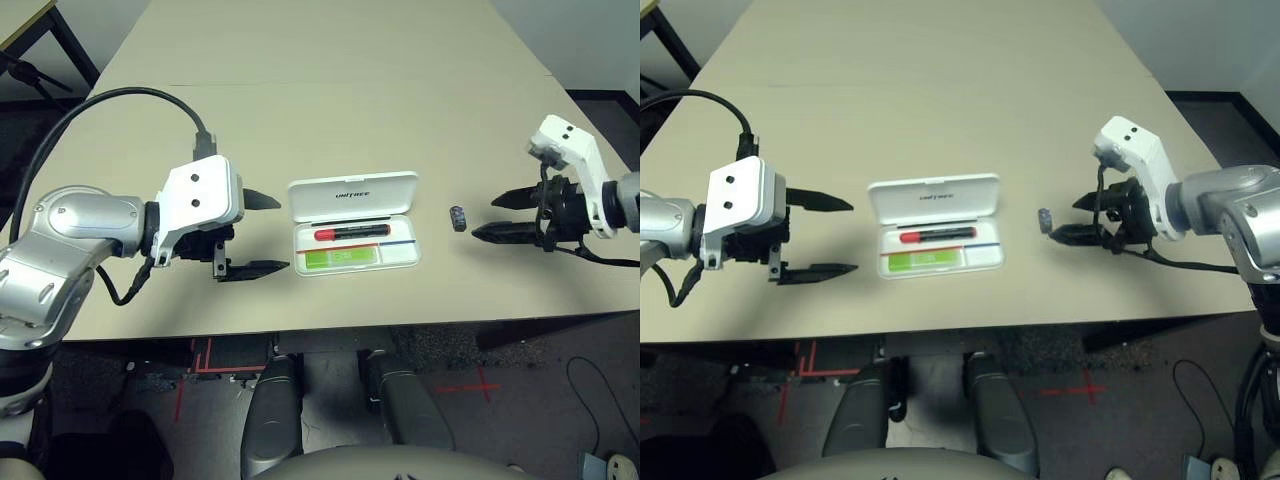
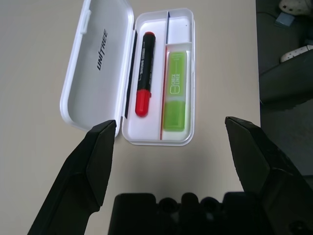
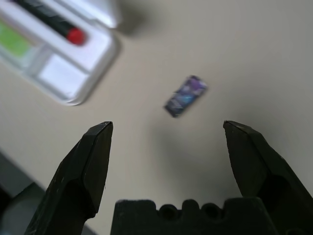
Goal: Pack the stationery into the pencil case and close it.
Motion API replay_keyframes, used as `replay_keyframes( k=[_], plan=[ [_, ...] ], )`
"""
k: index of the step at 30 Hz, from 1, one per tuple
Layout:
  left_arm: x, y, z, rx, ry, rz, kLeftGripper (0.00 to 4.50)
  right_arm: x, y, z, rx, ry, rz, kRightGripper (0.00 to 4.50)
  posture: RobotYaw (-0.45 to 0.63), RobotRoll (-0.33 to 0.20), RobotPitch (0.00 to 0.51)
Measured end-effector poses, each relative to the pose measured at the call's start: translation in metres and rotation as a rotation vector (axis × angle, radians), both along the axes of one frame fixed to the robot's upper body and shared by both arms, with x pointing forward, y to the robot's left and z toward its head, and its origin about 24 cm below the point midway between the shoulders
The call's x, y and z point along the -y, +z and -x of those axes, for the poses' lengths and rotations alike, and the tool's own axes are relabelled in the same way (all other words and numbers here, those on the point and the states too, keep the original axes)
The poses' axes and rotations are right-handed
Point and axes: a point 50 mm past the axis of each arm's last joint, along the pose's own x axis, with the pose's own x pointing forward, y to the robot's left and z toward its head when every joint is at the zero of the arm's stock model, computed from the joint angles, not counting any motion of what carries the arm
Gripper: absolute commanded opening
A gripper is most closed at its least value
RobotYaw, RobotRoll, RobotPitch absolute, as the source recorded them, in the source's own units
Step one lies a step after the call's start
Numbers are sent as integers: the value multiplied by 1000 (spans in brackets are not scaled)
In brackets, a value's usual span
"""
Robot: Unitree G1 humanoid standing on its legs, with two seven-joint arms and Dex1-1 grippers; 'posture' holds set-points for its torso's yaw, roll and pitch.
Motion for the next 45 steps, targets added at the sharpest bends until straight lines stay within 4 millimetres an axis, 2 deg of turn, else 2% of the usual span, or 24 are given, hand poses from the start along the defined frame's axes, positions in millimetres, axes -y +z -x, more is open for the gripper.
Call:
replay_keyframes(
  k=[10,17,28,38,41,45],
  plan=[
    [3,-5,0,-10,-8,-9,4480,-19,-26,-7,-82,-247,-121,4500,-1,0,190],
    [4,-6,-1,-9,-10,-12,4480,-25,-36,-11,-55,-351,-119,4500,-8,0,189],
    [8,-7,-2,-3,-29,-25,4480,-42,-57,-16,-45,-374,-110,4500,4,0,190],
    [7,-7,-2,-3,-28,-30,4480,-49,-61,-19,-16,-353,-95,4500,10,0,185],
    [8,-7,-2,-5,-29,-31,4500,-48,-62,-19,-6,-351,-88,3909,11,0,185],
    [8,-7,-2,-6,-29,-32,4500,-46,-63,-20,7,-353,-78,2451,9,0,185]
  ],
)
